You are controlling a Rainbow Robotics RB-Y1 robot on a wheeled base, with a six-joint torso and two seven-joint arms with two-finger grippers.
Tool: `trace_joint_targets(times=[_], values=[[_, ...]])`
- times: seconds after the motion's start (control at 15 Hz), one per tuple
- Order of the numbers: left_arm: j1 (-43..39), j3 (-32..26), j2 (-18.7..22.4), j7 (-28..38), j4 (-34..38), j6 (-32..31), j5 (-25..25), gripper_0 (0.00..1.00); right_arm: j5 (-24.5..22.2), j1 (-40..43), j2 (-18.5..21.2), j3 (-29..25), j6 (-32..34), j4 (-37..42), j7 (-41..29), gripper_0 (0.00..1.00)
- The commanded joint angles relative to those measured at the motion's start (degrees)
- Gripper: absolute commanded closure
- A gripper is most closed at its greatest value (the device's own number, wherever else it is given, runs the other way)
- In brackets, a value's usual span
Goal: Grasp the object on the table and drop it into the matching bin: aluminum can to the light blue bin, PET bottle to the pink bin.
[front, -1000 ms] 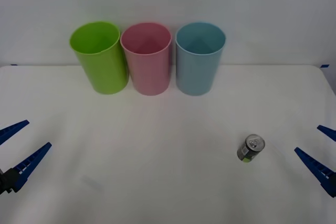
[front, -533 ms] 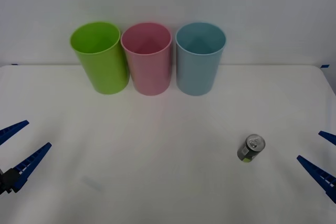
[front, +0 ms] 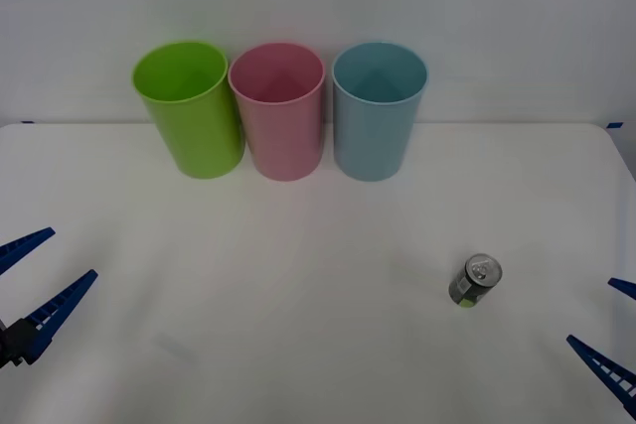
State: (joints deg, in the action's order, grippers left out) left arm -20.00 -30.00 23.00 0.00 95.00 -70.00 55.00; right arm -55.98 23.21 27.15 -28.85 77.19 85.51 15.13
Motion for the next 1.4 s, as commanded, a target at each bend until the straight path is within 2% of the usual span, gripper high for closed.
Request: trace_joint_targets(times=[0.07,0.33,0.73,1.4], values=[[0.00,0.00,0.00,0.00,0.00,0.00,0.00,0.00,-0.01,-1.94,0.18,1.25,2.27,-5.88,5.88,0.00],[0.00,0.00,0.00,0.00,0.00,0.00,0.00,0.00,-0.09,-4.40,0.09,4.15,2.35,-12.65,12.47,0.00],[0.00,0.00,0.00,0.00,0.00,0.00,0.00,0.00,-0.01,-8.09,-0.35,8.72,0.77,-18.98,14.49,0.00],[0.00,0.00,0.00,0.00,0.00,0.00,0.00,0.00,-0.18,-11.70,-4.92,13.03,-6.96,-19.16,17.04,0.00]])
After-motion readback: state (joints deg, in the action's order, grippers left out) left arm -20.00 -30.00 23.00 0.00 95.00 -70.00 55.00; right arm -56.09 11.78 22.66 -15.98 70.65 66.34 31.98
